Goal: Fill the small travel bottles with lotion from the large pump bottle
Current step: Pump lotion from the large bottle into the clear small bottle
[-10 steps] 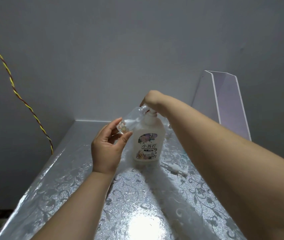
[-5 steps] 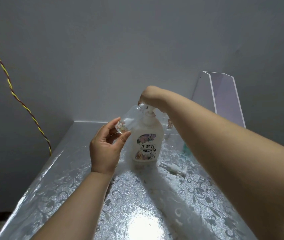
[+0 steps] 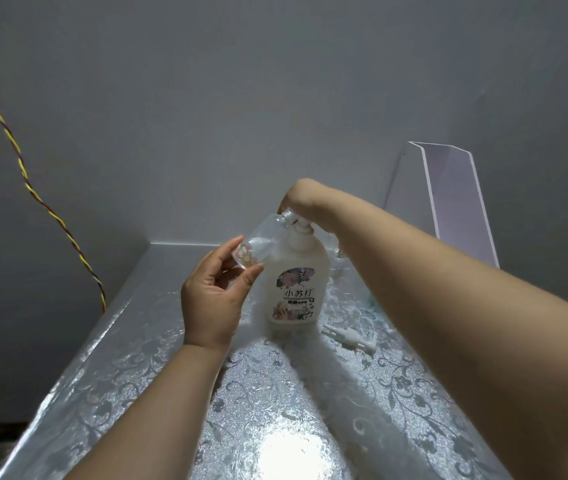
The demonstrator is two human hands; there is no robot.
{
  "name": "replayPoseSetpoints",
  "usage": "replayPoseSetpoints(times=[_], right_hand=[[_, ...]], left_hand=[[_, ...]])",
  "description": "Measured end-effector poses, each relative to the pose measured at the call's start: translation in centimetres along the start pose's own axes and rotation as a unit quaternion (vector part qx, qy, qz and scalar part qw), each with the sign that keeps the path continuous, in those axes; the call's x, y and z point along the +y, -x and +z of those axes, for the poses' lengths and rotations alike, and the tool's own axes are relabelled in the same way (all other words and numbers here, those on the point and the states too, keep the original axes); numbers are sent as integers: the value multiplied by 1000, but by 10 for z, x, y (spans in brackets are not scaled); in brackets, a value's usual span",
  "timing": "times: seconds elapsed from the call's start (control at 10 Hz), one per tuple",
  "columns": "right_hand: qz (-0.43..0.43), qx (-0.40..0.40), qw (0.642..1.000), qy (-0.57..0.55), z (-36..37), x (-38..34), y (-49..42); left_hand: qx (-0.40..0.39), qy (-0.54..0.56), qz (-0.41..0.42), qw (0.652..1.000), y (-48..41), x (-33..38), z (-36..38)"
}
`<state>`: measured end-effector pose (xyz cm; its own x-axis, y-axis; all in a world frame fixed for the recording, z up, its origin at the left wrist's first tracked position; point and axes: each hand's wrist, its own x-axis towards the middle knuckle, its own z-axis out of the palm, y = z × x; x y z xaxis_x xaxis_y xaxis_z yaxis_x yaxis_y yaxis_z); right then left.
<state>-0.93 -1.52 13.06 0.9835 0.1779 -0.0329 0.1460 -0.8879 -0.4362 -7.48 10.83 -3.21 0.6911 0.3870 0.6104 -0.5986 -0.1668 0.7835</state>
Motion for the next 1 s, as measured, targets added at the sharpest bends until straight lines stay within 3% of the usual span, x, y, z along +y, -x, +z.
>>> replayPoseSetpoints(times=[0.4,0.5,0.6,0.9,1.0], right_hand=[[25,3,999,-39,10,1,-12],[21,3,1000,20,12,2,-9],[41,19,996,-77,9,-2,9],[-8,12,1000,24,-9,-8,13],[1,19,999,-29,-1,-5,4]], left_hand=[[-3,-3,1,1000,2,2,1],[-4,-9,-6,1000,3,0,0],[-7,-10,-8,1000,2,-1,0],[-5,-3,4,1000,-1,-1,-1],[-4,3,0,1000,0,-2,0]])
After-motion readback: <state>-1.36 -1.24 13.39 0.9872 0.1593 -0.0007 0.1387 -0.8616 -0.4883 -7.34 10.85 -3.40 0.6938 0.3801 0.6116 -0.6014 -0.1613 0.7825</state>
